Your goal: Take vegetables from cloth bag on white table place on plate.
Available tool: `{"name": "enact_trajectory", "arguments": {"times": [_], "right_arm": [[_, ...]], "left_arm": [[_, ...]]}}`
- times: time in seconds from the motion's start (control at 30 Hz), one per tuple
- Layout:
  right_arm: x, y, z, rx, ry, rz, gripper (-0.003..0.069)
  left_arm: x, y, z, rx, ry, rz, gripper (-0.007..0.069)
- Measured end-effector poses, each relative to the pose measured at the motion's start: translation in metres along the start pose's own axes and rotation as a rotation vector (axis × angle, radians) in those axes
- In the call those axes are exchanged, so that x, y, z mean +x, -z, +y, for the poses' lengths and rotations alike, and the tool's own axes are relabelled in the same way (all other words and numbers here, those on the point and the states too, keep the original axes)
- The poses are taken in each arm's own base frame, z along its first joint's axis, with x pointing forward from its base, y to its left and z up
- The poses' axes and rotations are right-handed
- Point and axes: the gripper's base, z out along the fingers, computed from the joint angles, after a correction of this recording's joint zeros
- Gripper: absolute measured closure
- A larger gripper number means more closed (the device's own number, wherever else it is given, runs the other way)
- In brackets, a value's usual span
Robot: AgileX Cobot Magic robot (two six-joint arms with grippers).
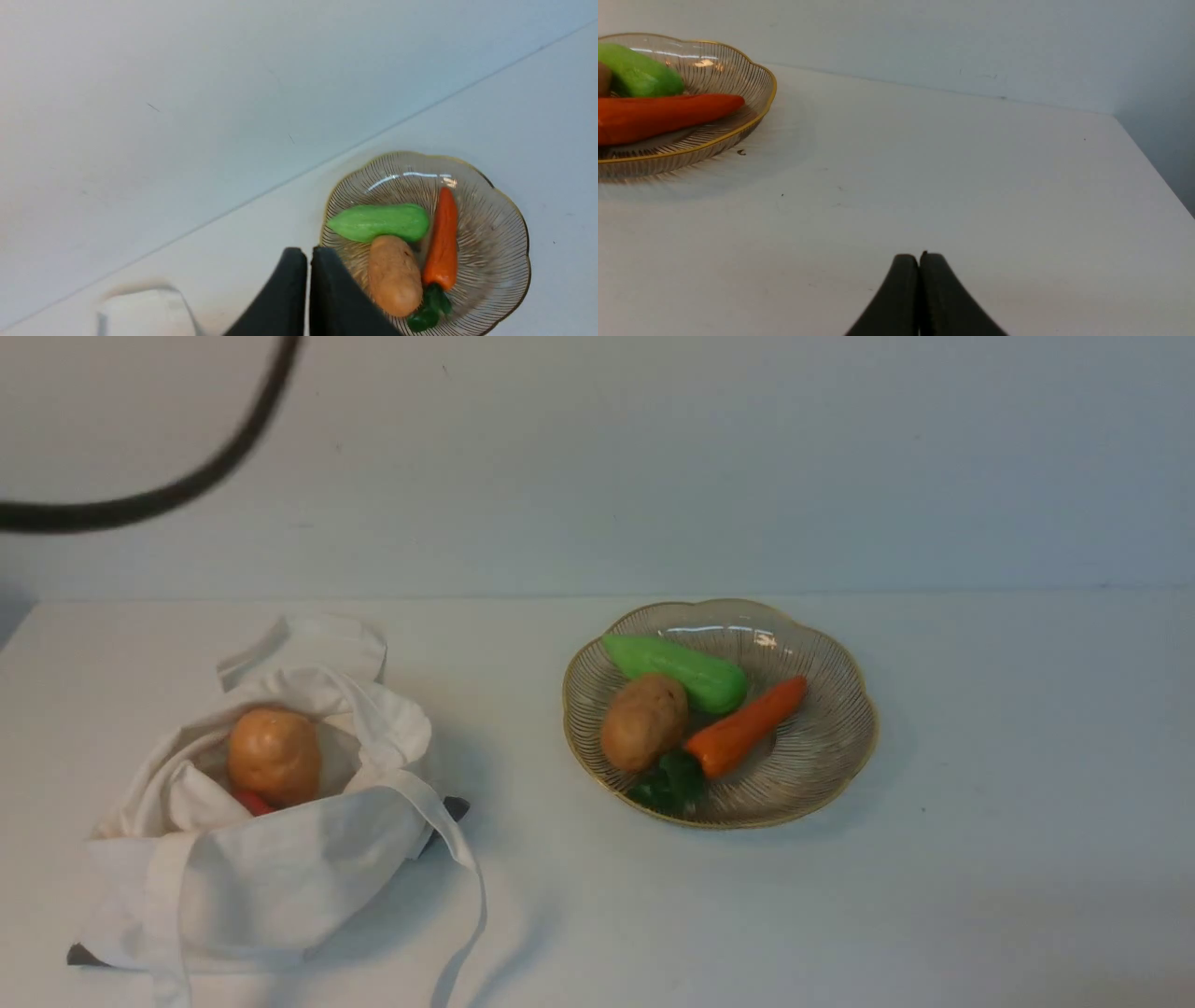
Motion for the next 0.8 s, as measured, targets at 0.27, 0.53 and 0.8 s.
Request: {"name": "enact_trajectory", "arguments": {"times": [0.27, 0.53, 0.8], "right_arm": [[0.000, 0.000, 0.000, 0.000, 0.000, 0.000, 0.0673], [0.000, 0.000, 0.000, 0.000, 0.000, 0.000, 0.0673], [0.000, 0.000, 0.000, 0.000, 0.000, 0.000, 0.0673]], "left_arm": [[0.063, 0.136, -0.026, -0.056, 0.037, -0.306, 0.0629], [0.180, 0.162, -0.043, -0.099, 0.080, -0.491, 0.0629], [0.236, 0.160, -0.046, -0.168, 0.033, -0.501, 0.0629]]}}
